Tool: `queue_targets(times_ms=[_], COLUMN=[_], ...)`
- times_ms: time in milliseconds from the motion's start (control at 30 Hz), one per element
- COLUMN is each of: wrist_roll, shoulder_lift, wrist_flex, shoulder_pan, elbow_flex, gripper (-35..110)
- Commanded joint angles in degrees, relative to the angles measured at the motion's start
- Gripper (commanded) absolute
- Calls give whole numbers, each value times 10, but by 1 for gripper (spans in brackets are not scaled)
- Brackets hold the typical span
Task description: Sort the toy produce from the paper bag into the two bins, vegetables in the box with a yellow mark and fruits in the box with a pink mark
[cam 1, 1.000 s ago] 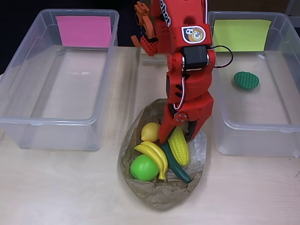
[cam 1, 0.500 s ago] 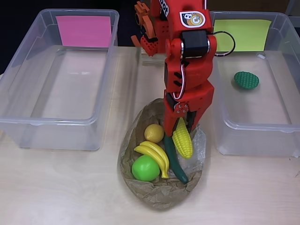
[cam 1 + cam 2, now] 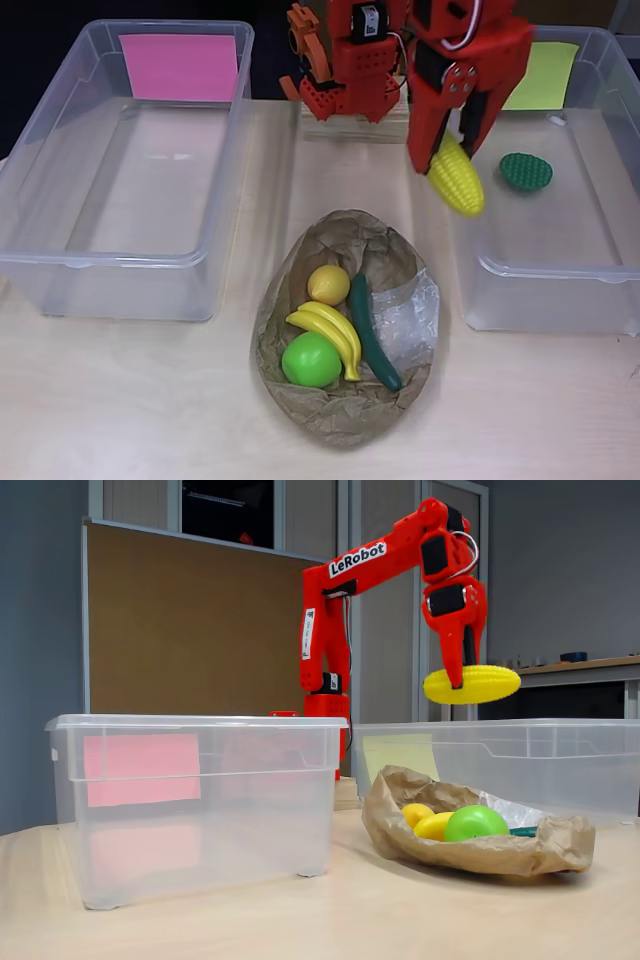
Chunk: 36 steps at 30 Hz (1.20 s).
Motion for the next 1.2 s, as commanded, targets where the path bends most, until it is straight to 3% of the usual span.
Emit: queue_targets(times_ms=[0, 300, 433, 867, 1167], wrist_roll=[134, 592, 722, 750, 733], shoulder_lift=[59, 164, 174, 260, 249], wrist_flex=[33, -94, -185, -345, -406], shoulder_pan=[-97, -385, -484, -557, -548], elbow_flex=[21, 241, 335, 606, 631], gripper=[14, 14, 14, 21, 30])
